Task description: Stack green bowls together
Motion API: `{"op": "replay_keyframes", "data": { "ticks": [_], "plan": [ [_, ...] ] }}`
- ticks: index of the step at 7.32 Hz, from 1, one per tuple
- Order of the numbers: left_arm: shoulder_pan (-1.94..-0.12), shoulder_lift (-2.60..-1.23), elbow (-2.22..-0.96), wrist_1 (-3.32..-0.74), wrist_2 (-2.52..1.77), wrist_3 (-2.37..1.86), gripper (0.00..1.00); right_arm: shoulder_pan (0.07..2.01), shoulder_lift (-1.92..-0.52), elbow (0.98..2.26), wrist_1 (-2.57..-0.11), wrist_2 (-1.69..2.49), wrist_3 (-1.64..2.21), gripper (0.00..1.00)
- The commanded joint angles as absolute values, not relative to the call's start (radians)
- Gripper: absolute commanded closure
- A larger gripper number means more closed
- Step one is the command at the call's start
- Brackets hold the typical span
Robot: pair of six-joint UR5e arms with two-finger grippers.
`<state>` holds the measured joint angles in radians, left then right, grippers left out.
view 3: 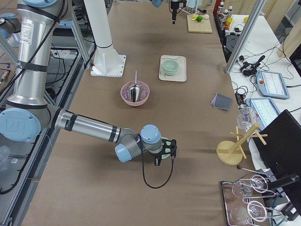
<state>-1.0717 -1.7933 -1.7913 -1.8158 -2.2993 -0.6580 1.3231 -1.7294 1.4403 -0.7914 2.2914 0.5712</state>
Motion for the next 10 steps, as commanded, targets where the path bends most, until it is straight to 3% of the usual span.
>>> {"op": "replay_keyframes", "data": {
  "ticks": [1,6,10],
  "plan": [
    [-1.202,-1.770,-1.801,-1.664,-2.316,-0.382,0.01,1.330,-1.642,1.450,-0.872,2.335,0.595,1.00],
    [-1.509,-1.554,-1.767,-1.548,-2.304,0.278,0.01,1.307,-1.490,1.724,-1.286,2.361,0.742,1.00],
    [-1.611,-1.519,-1.726,-1.539,-2.312,0.430,0.01,1.200,-1.335,1.784,-1.414,2.345,0.869,1.00]
  ]
}}
